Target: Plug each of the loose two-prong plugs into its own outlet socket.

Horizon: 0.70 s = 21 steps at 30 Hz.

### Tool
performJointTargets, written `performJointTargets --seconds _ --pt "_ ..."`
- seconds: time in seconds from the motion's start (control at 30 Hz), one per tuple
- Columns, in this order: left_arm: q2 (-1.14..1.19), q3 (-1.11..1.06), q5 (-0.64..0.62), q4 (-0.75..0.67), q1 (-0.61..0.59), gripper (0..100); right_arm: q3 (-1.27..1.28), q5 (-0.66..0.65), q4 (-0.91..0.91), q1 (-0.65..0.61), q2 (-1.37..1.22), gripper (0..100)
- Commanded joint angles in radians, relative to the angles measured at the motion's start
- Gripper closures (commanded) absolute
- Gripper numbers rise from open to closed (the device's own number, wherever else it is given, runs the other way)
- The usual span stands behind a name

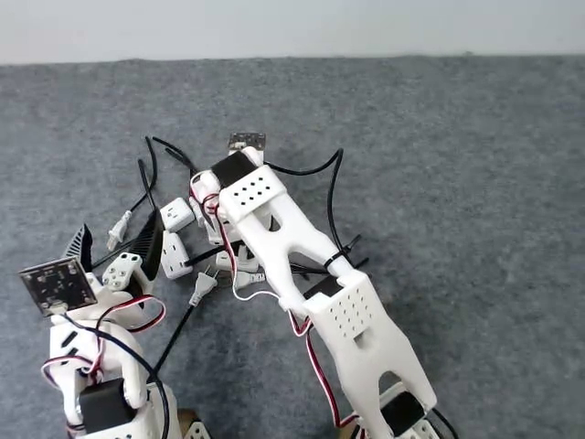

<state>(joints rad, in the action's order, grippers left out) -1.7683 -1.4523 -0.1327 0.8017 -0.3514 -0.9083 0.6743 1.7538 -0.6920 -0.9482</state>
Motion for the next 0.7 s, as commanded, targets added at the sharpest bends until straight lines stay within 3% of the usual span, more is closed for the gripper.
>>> performJointTargets --seconds 0.0,0.67 --pt "-0.008 0.007 0.002 -0.028 0.002 64 0.002 -0.064 0.038 0.048 -0.045 99.1" --pt "-0.008 0.007 0.002 -0.028 0.002 64 0.003 -0.091 0.042 0.213 -0.045 99.1"
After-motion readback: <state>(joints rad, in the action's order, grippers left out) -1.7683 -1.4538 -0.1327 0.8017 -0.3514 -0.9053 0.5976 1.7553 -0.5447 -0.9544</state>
